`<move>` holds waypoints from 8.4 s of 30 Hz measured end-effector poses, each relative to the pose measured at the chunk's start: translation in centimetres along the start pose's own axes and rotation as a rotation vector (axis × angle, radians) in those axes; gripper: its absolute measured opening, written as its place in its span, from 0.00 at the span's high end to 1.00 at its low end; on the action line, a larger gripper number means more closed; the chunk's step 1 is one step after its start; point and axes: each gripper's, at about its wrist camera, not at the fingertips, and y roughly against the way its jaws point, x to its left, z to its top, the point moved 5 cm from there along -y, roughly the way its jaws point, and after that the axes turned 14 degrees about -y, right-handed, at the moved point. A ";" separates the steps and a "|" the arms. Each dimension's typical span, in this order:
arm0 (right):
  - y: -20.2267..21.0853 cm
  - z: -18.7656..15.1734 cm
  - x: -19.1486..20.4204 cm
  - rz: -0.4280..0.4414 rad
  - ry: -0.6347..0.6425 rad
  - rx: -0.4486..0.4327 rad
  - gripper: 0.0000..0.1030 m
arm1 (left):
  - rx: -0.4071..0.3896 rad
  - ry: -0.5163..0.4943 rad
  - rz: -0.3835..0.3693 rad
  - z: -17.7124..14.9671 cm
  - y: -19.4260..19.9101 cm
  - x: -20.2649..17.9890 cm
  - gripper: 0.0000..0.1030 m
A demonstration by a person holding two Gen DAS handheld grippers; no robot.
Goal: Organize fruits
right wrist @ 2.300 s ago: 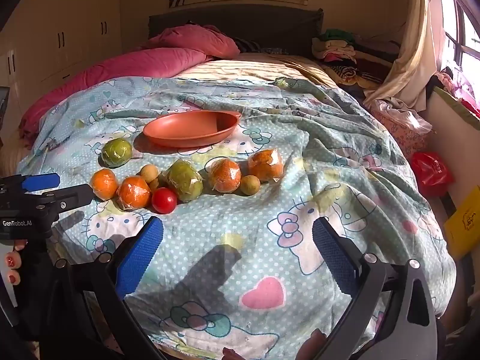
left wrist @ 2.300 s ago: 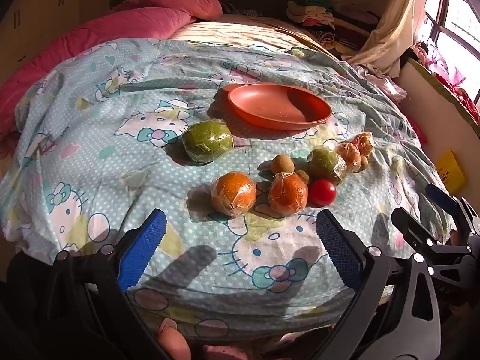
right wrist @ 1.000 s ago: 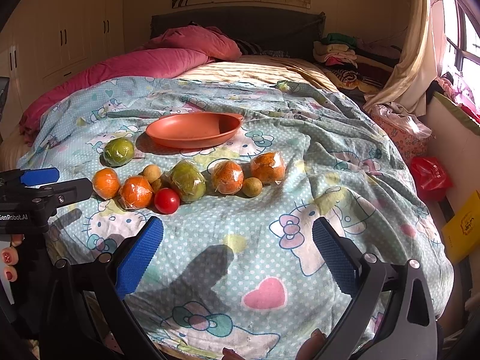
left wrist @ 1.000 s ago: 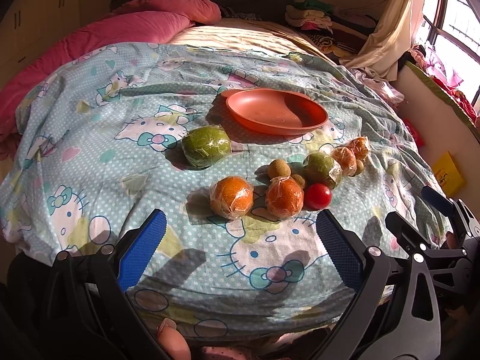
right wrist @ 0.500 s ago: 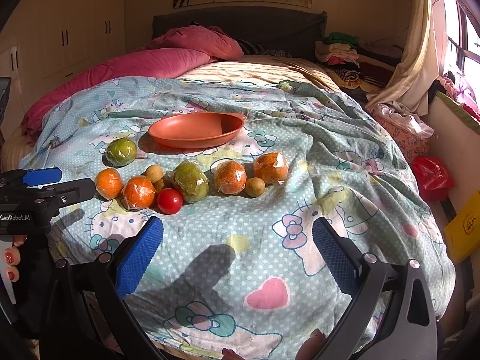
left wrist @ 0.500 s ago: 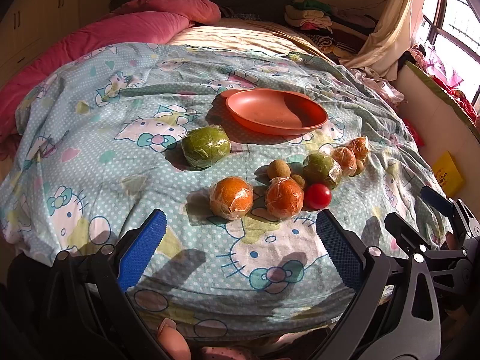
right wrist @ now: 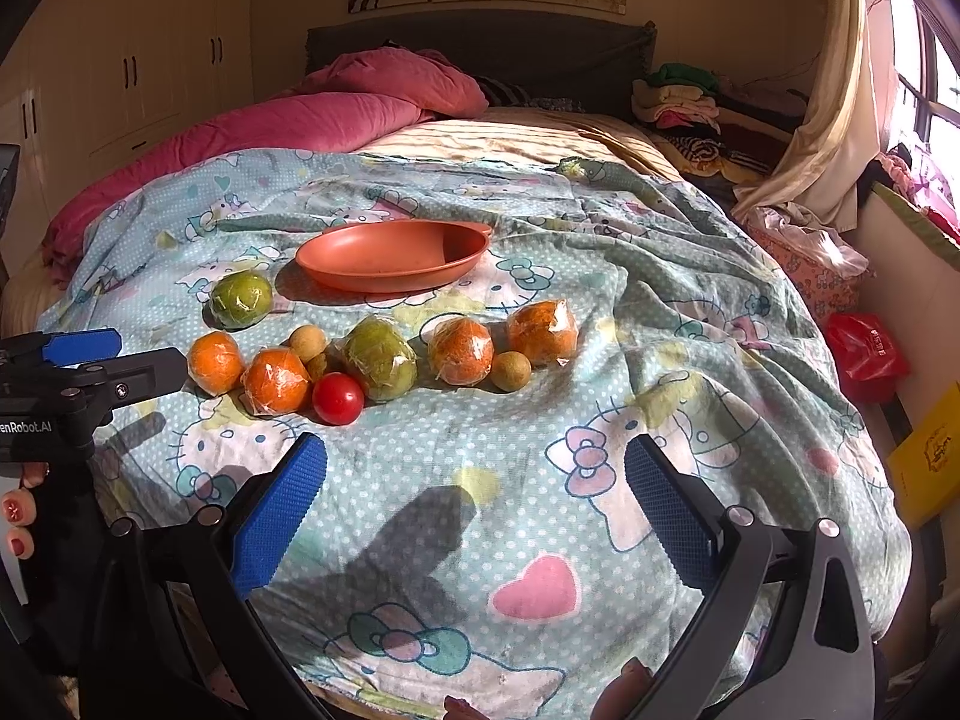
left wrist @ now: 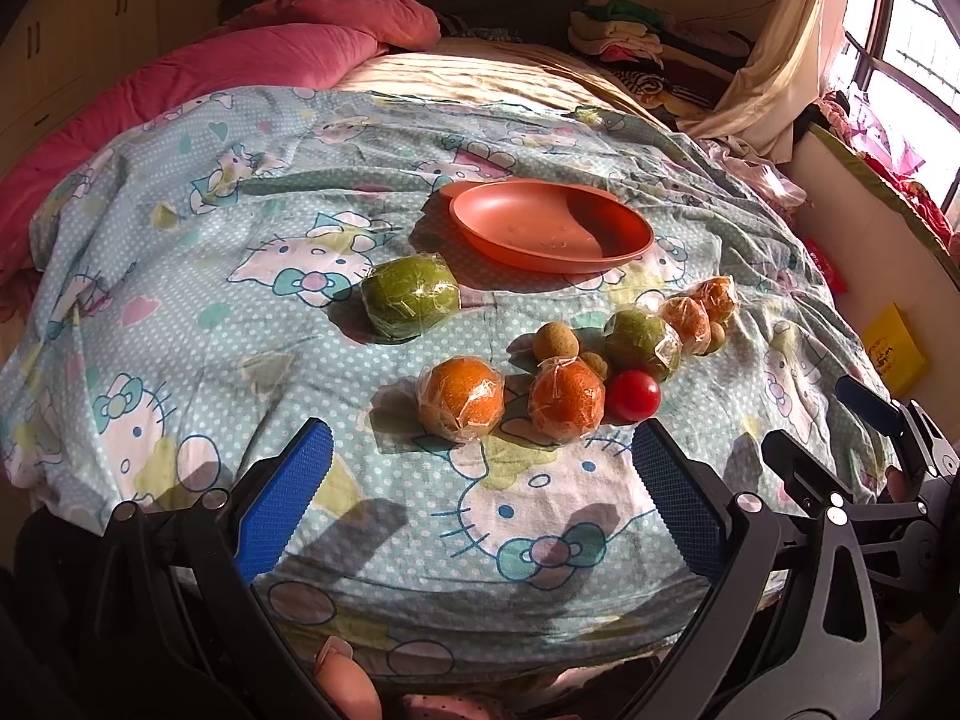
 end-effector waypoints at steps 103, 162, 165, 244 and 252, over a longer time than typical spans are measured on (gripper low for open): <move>-10.2 9.5 -3.6 0.217 -0.042 0.167 0.59 | 0.030 -0.026 -0.211 4.9 -5.1 2.5 0.68; -15.7 9.5 4.3 0.319 0.232 0.261 0.58 | 0.085 -0.058 -0.271 13.0 -15.9 2.2 0.68; -15.7 9.4 4.3 0.315 0.236 0.261 0.58 | 0.083 -0.060 -0.270 13.0 -15.8 2.2 0.68; -8.1 12.4 0.6 0.275 0.130 0.066 0.08 | -0.066 -0.083 -0.124 12.6 -6.2 2.9 0.09; -6.0 11.3 0.5 0.291 0.117 0.054 0.08 | -0.071 -0.104 -0.134 11.1 -4.9 2.0 0.09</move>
